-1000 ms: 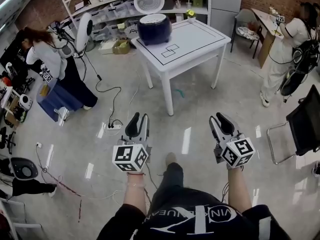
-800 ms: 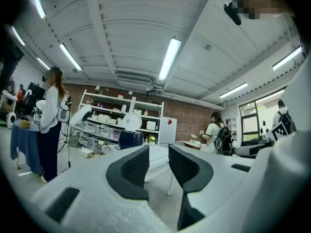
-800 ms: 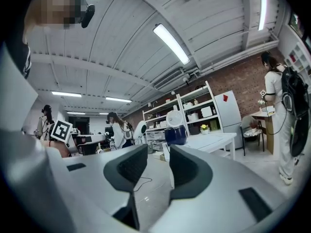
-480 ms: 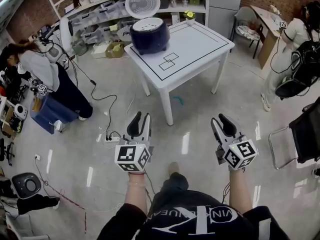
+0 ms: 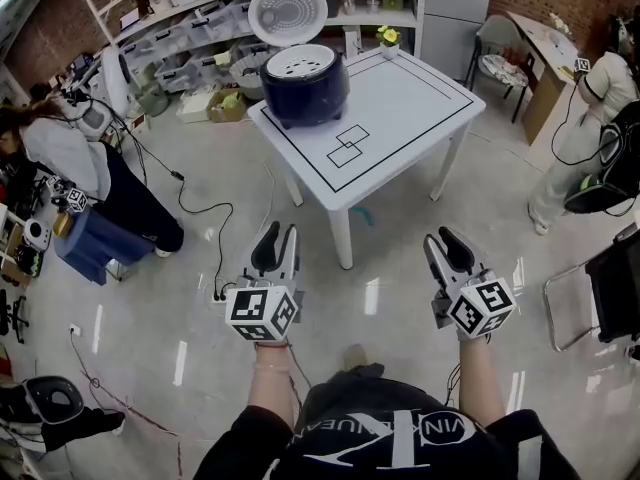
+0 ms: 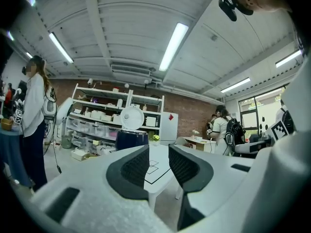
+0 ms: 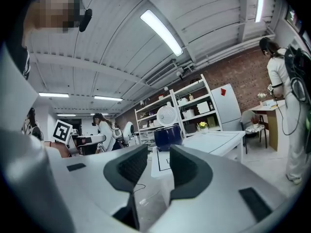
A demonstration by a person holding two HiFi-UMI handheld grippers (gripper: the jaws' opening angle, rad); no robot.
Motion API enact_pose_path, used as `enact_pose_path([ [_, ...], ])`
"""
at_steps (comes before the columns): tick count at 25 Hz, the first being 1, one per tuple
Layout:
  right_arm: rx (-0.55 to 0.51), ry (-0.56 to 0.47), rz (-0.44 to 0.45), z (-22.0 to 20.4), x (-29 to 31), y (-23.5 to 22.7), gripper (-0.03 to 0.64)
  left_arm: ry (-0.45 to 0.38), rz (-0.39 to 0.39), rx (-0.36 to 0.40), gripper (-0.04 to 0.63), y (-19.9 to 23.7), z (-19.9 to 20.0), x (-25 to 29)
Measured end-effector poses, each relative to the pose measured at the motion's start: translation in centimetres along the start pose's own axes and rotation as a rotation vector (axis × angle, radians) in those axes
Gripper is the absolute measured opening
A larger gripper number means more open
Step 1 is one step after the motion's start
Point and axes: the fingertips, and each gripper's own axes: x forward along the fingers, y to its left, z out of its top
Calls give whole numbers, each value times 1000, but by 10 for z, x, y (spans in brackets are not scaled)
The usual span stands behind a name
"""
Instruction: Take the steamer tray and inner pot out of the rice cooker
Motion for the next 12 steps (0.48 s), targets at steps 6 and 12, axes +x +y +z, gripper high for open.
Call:
enact_pose_path([
  [6, -6, -15, -12, 7, 48, -16, 123, -15, -5, -8, 95, 32, 5, 44],
  [12, -1, -14, -37, 7, 69, -34, 123, -8, -16, -36, 95, 44, -4, 74],
])
